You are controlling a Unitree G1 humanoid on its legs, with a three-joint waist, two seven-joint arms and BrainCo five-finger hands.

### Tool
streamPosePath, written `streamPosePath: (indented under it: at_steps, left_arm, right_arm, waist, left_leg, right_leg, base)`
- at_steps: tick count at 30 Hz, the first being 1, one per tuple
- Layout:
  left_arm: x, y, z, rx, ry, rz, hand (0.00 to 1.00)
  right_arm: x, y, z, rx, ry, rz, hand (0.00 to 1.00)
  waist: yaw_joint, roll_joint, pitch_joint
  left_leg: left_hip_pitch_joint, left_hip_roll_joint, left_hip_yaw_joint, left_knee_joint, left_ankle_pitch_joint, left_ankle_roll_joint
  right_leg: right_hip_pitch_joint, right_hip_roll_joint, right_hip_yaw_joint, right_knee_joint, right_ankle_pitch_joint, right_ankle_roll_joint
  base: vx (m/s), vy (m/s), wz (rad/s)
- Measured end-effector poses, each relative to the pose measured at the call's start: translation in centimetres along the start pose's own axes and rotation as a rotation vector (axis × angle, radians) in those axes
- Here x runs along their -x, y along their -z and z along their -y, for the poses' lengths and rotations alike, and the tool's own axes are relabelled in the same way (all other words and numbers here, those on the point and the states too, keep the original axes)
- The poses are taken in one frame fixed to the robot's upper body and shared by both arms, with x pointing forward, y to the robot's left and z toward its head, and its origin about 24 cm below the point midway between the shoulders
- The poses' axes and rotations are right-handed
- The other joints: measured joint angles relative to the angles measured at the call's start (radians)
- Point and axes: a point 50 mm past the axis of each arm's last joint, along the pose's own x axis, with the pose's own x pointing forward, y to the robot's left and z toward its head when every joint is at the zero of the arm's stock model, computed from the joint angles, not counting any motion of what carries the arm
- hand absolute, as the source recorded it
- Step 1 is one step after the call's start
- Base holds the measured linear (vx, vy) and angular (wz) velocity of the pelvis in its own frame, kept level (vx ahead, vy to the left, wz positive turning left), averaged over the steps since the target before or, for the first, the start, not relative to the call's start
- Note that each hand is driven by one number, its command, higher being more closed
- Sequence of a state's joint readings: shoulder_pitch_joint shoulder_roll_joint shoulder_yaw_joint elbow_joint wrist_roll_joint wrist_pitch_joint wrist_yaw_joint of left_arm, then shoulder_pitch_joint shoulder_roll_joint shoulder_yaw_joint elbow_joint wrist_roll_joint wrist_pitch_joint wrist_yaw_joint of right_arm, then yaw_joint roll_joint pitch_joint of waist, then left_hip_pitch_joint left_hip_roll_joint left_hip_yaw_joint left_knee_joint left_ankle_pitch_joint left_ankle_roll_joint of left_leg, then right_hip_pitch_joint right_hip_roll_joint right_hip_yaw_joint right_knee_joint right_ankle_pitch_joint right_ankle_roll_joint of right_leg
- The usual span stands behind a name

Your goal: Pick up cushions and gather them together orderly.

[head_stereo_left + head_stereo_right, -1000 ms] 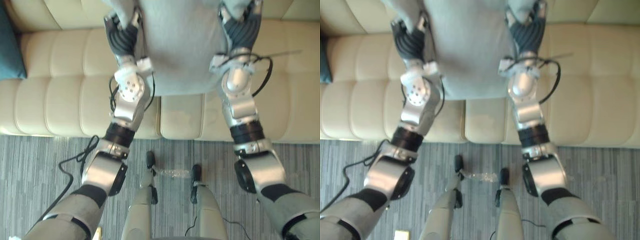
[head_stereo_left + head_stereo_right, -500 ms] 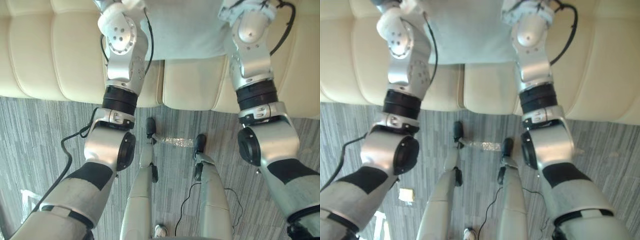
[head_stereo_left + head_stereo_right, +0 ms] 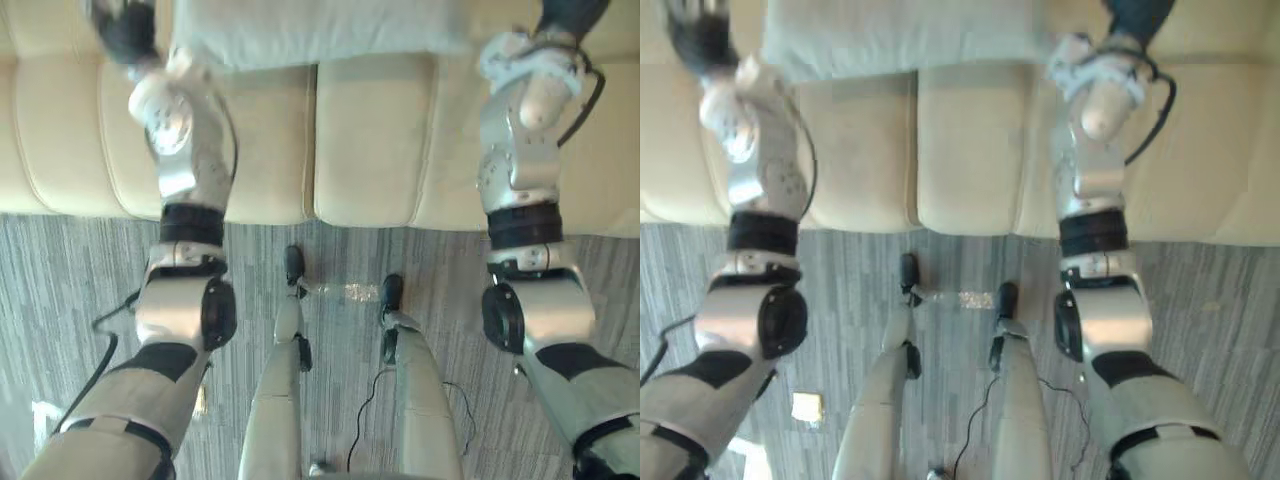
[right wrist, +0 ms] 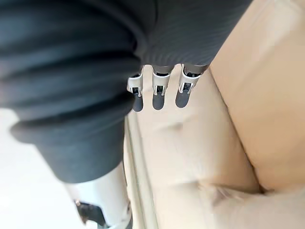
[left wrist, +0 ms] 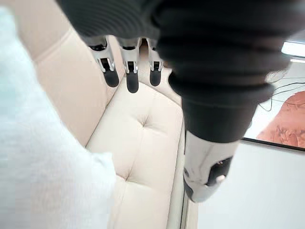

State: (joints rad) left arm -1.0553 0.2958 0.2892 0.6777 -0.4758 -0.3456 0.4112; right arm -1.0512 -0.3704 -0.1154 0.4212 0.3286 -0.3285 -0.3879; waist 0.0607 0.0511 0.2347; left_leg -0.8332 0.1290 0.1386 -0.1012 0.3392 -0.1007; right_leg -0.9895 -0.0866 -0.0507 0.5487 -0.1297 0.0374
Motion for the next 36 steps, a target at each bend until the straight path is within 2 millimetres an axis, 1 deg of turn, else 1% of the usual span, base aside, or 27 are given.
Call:
streamPosePath:
  at_steps: [1, 2, 3, 4, 5, 6, 7, 8, 9, 10, 11, 12, 13, 15, 17, 18, 19, 21, 22, 24, 26, 27, 30, 31, 33, 35, 36]
  left_arm:
    - [0.2, 0.4, -1.0, -0.019, -0.010, -0.009, 0.00]
    - [1.3, 1.5, -3.5, -0.071, -0.024, -0.037, 0.00]
    - [2.9, 3.0, -6.3, -0.130, -0.035, -0.082, 0.00]
    - [3.8, 3.8, -7.5, -0.160, -0.033, -0.115, 0.00]
    - [6.4, 5.6, -9.9, -0.232, -0.021, -0.200, 0.00]
    - [8.2, 6.7, -11.4, -0.273, -0.013, -0.258, 0.00]
    - [10.5, 7.9, -12.9, -0.309, -0.005, -0.331, 0.00]
    - [13.9, 9.2, -14.8, -0.355, 0.012, -0.434, 0.00]
    - [15.6, 9.7, -15.7, -0.383, 0.026, -0.482, 0.00]
    - [18.3, 10.2, -17.1, -0.434, 0.050, -0.561, 0.00]
    - [21.6, 10.7, -18.7, -0.479, 0.073, -0.669, 0.00]
    - [22.8, 10.8, -19.4, -0.493, 0.070, -0.706, 0.00]
    - [26.2, 10.8, -21.3, -0.526, 0.054, -0.816, 0.00]
    - [28.0, 11.0, -22.2, -0.543, 0.038, -0.888, 0.00]
    - [31.0, 11.2, -23.7, -0.590, 0.021, -1.013, 0.00]
    - [33.0, 11.3, -24.7, -0.625, 0.014, -1.096, 0.00]
    - [33.7, 11.3, -25.0, -0.643, 0.016, -1.131, 0.00]
    - [36.4, 11.1, -26.4, -0.694, -0.009, -1.251, 0.00]
    - [36.8, 11.0, -26.7, -0.701, -0.016, -1.270, 0.00]
    - [38.3, 10.6, -27.6, -0.744, -0.022, -1.350, 0.00]
    - [38.9, 10.5, -27.9, -0.758, -0.012, -1.383, 0.00]
    - [39.2, 10.4, -28.2, -0.773, -0.002, -1.404, 0.00]
    - [39.6, 10.2, -28.5, -0.778, -0.020, -1.427, 0.00]
    - [39.5, 10.2, -28.6, -0.778, -0.023, -1.431, 0.00]
    - [39.4, 10.3, -28.6, -0.780, -0.019, -1.428, 0.00]
    - [39.3, 10.3, -28.7, -0.782, -0.023, -1.430, 0.00]
    - [38.9, 10.5, -28.5, -0.780, -0.017, -1.422, 0.00]
  right_arm:
    - [0.5, 0.1, 0.6, 0.010, -0.007, 0.001, 0.00]
    - [1.9, 0.4, 2.3, 0.039, -0.029, -0.004, 0.00]
    - [3.9, 1.3, 3.9, 0.073, -0.052, -0.047, 0.00]
    - [5.1, 1.8, 4.7, 0.090, -0.057, -0.076, 0.00]
    - [7.9, 2.9, 6.6, 0.126, -0.071, -0.150, 0.00]
    - [9.9, 3.6, 7.6, 0.145, -0.083, -0.206, 0.00]
    - [12.1, 4.3, 8.6, 0.167, -0.101, -0.278, 0.00]
    - [15.3, 5.1, 9.8, 0.179, -0.116, -0.374, 0.00]
    - [16.8, 5.5, 10.3, 0.184, -0.122, -0.423, 0.00]
    - [19.3, 6.0, 10.9, 0.193, -0.137, -0.510, 0.00]
    - [22.5, 6.5, 11.7, 0.214, -0.150, -0.616, 0.00]
    - [23.7, 6.6, 12.1, 0.223, -0.149, -0.657, 0.00]
    - [27.6, 7.3, 13.3, 0.232, -0.113, -0.803, 0.00]
    - [30.0, 7.7, 14.3, 0.256, -0.085, -0.903, 0.00]
    - [34.6, 8.3, 16.0, 0.283, -0.024, -1.098, 0.00]
    - [37.8, 8.3, 16.7, 0.285, 0.021, -1.228, 0.00]
    - [39.1, 8.2, 16.9, 0.284, 0.041, -1.277, 0.00]
    - [43.6, 7.6, 17.7, 0.285, 0.130, -1.455, 0.00]
    - [44.4, 7.4, 17.9, 0.294, 0.140, -1.486, 0.00]
    - [46.7, 6.9, 18.4, 0.317, 0.151, -1.593, 0.00]
    - [47.3, 6.6, 18.5, 0.329, 0.151, -1.622, 0.00]
    - [48.0, 6.4, 18.7, 0.330, 0.169, -1.650, 0.00]
    - [49.0, 6.1, 18.6, 0.323, 0.193, -1.691, 0.00]
    - [49.4, 6.0, 18.5, 0.319, 0.198, -1.707, 0.00]
    - [49.4, 6.2, 18.5, 0.321, 0.197, -1.715, 0.00]
    - [49.0, 6.6, 18.3, 0.316, 0.189, -1.706, 0.00]
    - [49.0, 6.6, 18.3, 0.314, 0.191, -1.707, 0.00]
  waist:
    - [-0.002, -0.001, 0.000]
    - [-0.008, -0.001, 0.000]
    - [-0.012, -0.001, 0.000]
    - [-0.015, -0.001, 0.000]
    - [-0.019, -0.003, -0.001]
    - [-0.022, -0.007, -0.003]
    - [-0.022, -0.010, -0.005]
    - [-0.021, -0.016, -0.006]
    - [-0.021, -0.022, -0.006]
    - [-0.021, -0.033, -0.010]
    - [-0.020, -0.045, -0.017]
    - [-0.020, -0.052, -0.021]
    - [-0.020, -0.071, -0.044]
    - [-0.019, -0.075, -0.057]
    - [-0.019, -0.080, -0.096]
    - [-0.019, -0.081, -0.124]
    - [-0.019, -0.082, -0.136]
    - [-0.020, -0.078, -0.183]
    - [-0.019, -0.077, -0.194]
    - [-0.020, -0.068, -0.220]
    - [-0.020, -0.064, -0.229]
    - [-0.020, -0.062, -0.230]
    - [-0.021, -0.063, -0.234]
    - [-0.022, -0.066, -0.233]
    - [-0.021, -0.071, -0.228]
    - [-0.024, -0.074, -0.234]
    - [-0.029, -0.084, -0.231]
  left_leg:
    - [0.014, 0.000, 0.003, 0.000, -0.003, 0.004]
    - [0.048, 0.000, 0.009, 0.000, -0.012, 0.012]
    - [0.090, 0.000, 0.012, 0.000, -0.019, 0.014]
    - [0.111, -0.002, 0.012, 0.000, -0.024, 0.015]
    - [0.165, -0.006, 0.012, 0.000, -0.033, 0.015]
    - [0.200, -0.008, 0.013, 0.000, -0.040, 0.014]
    - [0.239, -0.011, 0.013, 0.001, -0.051, 0.015]
    - [0.296, -0.015, 0.013, 0.005, -0.077, 0.016]
    - [0.318, -0.016, 0.013, 0.011, -0.085, 0.014]
    - [0.355, -0.018, 0.015, 0.022, -0.101, 0.010]
    - [0.402, -0.019, 0.016, 0.027, -0.118, 0.005]
    - [0.420, -0.019, 0.016, 0.031, -0.125, 0.005]
    - [0.464, -0.013, 0.018, 0.038, -0.143, 0.002]
    - [0.492, -0.010, 0.017, 0.038, -0.146, -0.001]
    - [0.533, -0.007, 0.017, 0.040, -0.159, 0.002]
    - [0.565, -0.007, 0.017, 0.040, -0.171, 0.002]
    - [0.578, -0.007, 0.018, 0.039, -0.173, 0.000]
    - [0.633, -0.004, 0.021, 0.034, -0.195, -0.001]
    - [0.640, -0.004, 0.021, 0.034, -0.199, -0.001]
    - [0.690, -0.004, 0.029, 0.015, -0.205, -0.002]
    - [0.709, -0.003, 0.032, 0.006, -0.205, -0.003]
    - [0.728, -0.002, 0.032, 0.000, -0.203, -0.007]
    - [0.738, -0.001, 0.026, 0.005, -0.207, -0.012]
    - [0.729, -0.001, 0.018, 0.035, -0.220, -0.014]
    - [0.723, -0.001, 0.015, 0.084, -0.250, -0.016]
    - [0.691, 0.010, 0.002, 0.157, -0.289, -0.024]
    - [0.654, 0.014, -0.021, 0.253, -0.347, -0.025]
  right_leg:
    - [0.013, 0.000, 0.002, -0.002, -0.001, 0.002]
    - [0.050, 0.001, 0.006, -0.012, -0.005, 0.004]
    - [0.096, 0.001, 0.007, -0.021, -0.010, 0.005]
    - [0.121, 0.000, 0.007, -0.024, -0.015, 0.005]
    - [0.177, -0.002, 0.007, -0.027, -0.029, 0.006]
    - [0.211, -0.004, 0.007, -0.027, -0.037, 0.007]
    - [0.251, -0.007, 0.007, -0.026, -0.051, 0.005]
    - [0.308, -0.010, 0.006, -0.024, -0.070, 0.006]
    - [0.333, -0.012, 0.006, -0.024, -0.077, 0.005]
    - [0.373, -0.017, 0.006, -0.027, -0.088, 0.004]
    - [0.426, -0.017, 0.004, -0.033, -0.101, 0.001]
    - [0.444, -0.016, 0.002, -0.035, -0.104, 0.001]
    - [0.500, -0.014, -0.005, -0.054, -0.109, -0.002]
    - [0.537, -0.012, -0.011, -0.073, -0.109, -0.002]
    - [0.599, -0.010, -0.020, -0.111, -0.109, -0.001]
    - [0.643, -0.009, -0.021, -0.137, -0.108, 0.001]
    - [0.660, -0.009, -0.022, -0.146, -0.107, 0.003]
    - [0.733, -0.008, -0.023, -0.191, -0.103, 0.009]
    - [0.744, -0.008, -0.024, -0.200, -0.102, 0.011]
    - [0.796, -0.005, -0.023, -0.238, -0.096, 0.019]
    - [0.821, -0.003, -0.022, -0.255, -0.089, 0.016]
    - [0.844, -0.001, -0.024, -0.271, -0.085, 0.015]
    - [0.869, 0.001, -0.028, -0.291, -0.081, 0.014]
    - [0.876, 0.002, -0.028, -0.300, -0.080, 0.014]
    - [0.889, 0.001, -0.021, -0.303, -0.079, 0.012]
    - [0.881, -0.006, -0.021, -0.305, -0.069, 0.002]
    - [0.872, -0.014, -0.024, -0.304, -0.062, -0.005]
  base:
    - [0.04, -0.075, -0.07]
    - [0.04, -0.066, -0.05]
    - [0.05, -0.065, -0.02]
    - [0.08, -0.083, 0.06]
    - [0.08, -0.076, 0.08]
    - [0.09, -0.082, 0.10]
    - [0.07, -0.075, 0.10]
    - [0.08, -0.096, 0.09]
    - [0.07, -0.093, 0.05]
    - [0.08, -0.090, 0.00]
    - [0.07, -0.062, -0.01]
    - [0.10, -0.076, -0.07]
    - [0.08, -0.047, -0.05]
    - [0.07, -0.026, -0.02]
    - [0.09, 0.004, 0.01]
    - [0.09, 0.016, 0.01]
    - [0.09, 0.015, 0.00]
    - [0.08, 0.011, -0.02]
    - [0.07, 0.016, -0.03]
    - [0.05, 0.019, -0.07]
    - [0.06, 0.012, -0.05]
    - [0.05, 0.007, 0.00]
    - [0.02, -0.006, 0.07]
    - [0.02, -0.010, 0.05]
    - [0.03, -0.004, -0.09]
    - [0.02, 0.014, -0.15]
    - [0.00, 0.030, -0.21]
